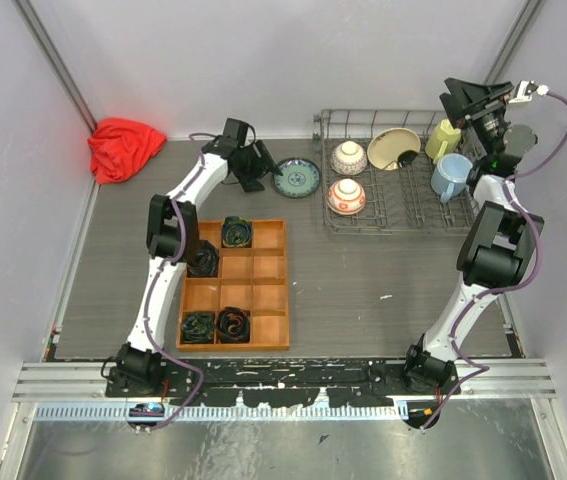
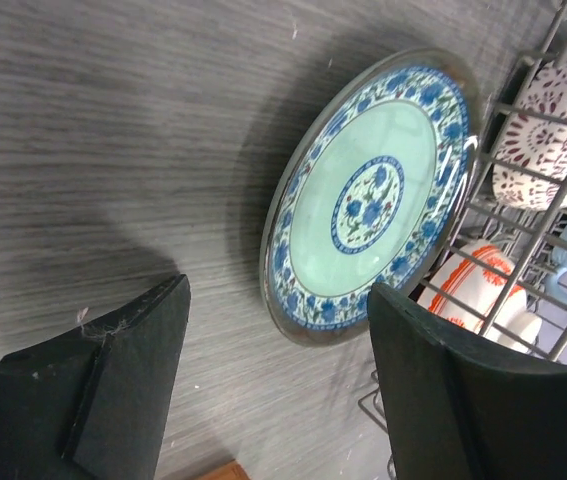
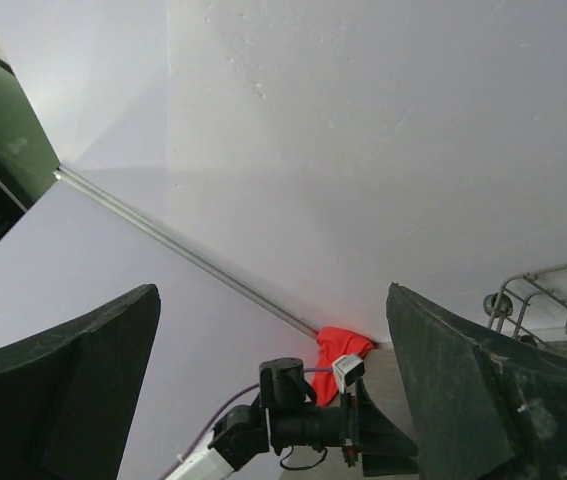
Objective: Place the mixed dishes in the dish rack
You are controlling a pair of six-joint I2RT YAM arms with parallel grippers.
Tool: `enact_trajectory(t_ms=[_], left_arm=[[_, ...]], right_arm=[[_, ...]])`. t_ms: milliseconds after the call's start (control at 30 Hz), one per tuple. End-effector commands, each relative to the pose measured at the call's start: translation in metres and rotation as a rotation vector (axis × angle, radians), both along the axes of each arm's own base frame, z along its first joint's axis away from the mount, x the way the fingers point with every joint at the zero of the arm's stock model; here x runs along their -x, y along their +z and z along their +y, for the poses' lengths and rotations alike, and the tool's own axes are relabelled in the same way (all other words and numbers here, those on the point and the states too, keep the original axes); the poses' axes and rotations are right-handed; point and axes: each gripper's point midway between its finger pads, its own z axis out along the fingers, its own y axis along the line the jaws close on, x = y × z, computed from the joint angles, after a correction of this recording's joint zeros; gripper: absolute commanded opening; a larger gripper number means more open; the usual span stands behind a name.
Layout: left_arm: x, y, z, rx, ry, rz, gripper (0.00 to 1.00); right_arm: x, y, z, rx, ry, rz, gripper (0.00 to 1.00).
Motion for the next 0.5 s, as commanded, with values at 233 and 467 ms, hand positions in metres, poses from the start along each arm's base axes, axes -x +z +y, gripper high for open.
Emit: enact_trajectory(t_ms=[233,467], left_arm=[[-0.024,-0.006,-0.014,0.036,0.049,-0.055,0.73],[-0.011,-0.021,-0.026,0.033,0.018,-0.025,0.69]], right_arm=[[0.003,0.023,0.027,-0.031,-0.025,0.111,1.00],[0.005,0.022,0.028,-0.034,-0.032,0.113,1.00]])
